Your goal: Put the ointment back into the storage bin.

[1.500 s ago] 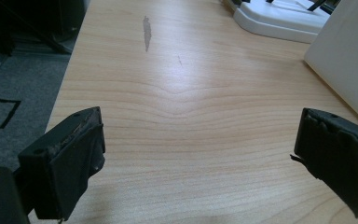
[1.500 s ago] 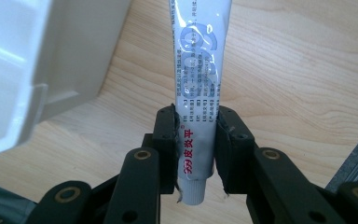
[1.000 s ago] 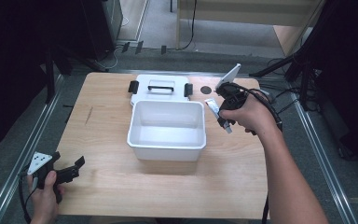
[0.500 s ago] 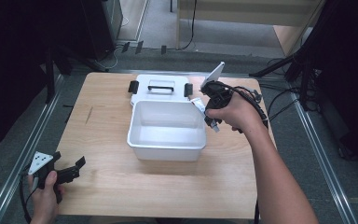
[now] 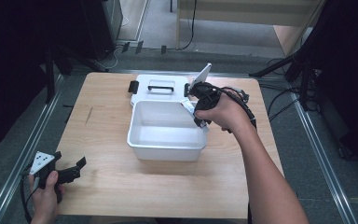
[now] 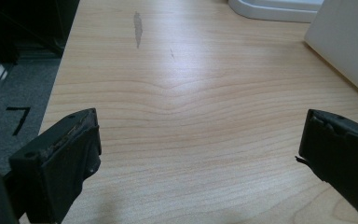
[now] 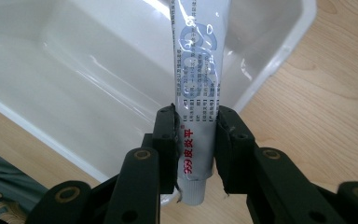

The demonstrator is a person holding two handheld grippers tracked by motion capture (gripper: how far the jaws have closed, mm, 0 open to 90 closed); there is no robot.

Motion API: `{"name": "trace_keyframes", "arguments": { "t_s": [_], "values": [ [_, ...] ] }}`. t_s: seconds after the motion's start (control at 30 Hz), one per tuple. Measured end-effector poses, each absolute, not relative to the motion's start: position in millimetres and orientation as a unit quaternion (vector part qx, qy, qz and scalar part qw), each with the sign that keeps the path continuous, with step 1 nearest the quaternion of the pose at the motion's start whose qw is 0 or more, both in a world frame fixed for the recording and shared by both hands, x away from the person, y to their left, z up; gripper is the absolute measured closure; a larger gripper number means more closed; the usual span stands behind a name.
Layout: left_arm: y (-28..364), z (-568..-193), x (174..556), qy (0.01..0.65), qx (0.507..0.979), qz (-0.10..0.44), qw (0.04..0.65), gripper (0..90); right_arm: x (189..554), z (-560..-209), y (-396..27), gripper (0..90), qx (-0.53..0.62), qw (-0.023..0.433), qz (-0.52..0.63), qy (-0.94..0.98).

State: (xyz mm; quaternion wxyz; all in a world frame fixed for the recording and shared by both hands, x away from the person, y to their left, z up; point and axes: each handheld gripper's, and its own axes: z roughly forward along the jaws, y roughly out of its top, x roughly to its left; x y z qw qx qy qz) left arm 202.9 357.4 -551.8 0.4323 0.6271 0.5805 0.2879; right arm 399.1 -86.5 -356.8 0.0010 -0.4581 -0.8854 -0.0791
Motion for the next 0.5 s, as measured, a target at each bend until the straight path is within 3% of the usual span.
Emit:
{"name": "trace_keyframes", "arguments": {
  "t_s": [0.5],
  "values": [
    [358,-552,203,0.580,0.628,0.285,0.434,0.0,393,-367,-64,72.3,-0.379,-0.009,-0.082,-0.922]
  ]
}}
